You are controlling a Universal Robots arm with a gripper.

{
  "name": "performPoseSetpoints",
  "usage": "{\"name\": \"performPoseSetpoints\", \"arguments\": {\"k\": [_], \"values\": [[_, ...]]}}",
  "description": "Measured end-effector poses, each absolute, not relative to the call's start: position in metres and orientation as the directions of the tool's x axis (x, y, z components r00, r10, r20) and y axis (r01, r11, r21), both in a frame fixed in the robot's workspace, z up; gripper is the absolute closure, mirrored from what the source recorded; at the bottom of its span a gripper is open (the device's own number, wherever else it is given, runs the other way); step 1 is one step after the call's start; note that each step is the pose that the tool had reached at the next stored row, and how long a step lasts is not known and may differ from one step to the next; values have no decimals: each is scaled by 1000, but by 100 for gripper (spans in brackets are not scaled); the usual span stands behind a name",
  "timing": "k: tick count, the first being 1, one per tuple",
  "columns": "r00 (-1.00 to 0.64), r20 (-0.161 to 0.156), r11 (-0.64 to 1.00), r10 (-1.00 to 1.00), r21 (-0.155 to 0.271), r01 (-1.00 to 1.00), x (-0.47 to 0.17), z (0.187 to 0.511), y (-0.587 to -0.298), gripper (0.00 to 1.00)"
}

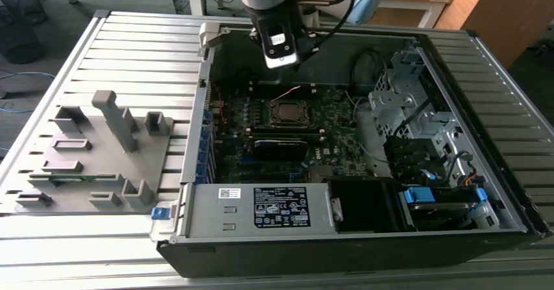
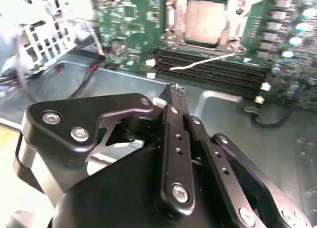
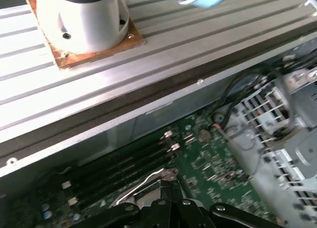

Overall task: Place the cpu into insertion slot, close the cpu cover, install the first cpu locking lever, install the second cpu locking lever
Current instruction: 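Install the first cpu locking lever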

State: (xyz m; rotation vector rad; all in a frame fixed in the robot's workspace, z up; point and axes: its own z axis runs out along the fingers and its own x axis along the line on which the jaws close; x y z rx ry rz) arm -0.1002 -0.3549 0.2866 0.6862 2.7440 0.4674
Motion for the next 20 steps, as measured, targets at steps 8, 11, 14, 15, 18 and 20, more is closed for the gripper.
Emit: {"name": "performPoseSetpoints", "arguments": {"k": [8, 11, 14, 15, 18, 20], "values": [[-853, -169, 836, 493, 363, 412, -100, 283, -355, 90], [-853, -173, 839, 492, 356, 412, -100, 280, -355, 90], [-853, -174, 839, 492, 355, 412, -100, 279, -355, 90], [-853, -173, 839, 492, 355, 412, -100, 279, -355, 90], [-853, -174, 839, 493, 355, 413, -100, 279, -351, 90], [-852, -174, 839, 494, 355, 413, -100, 278, -349, 90]]}}
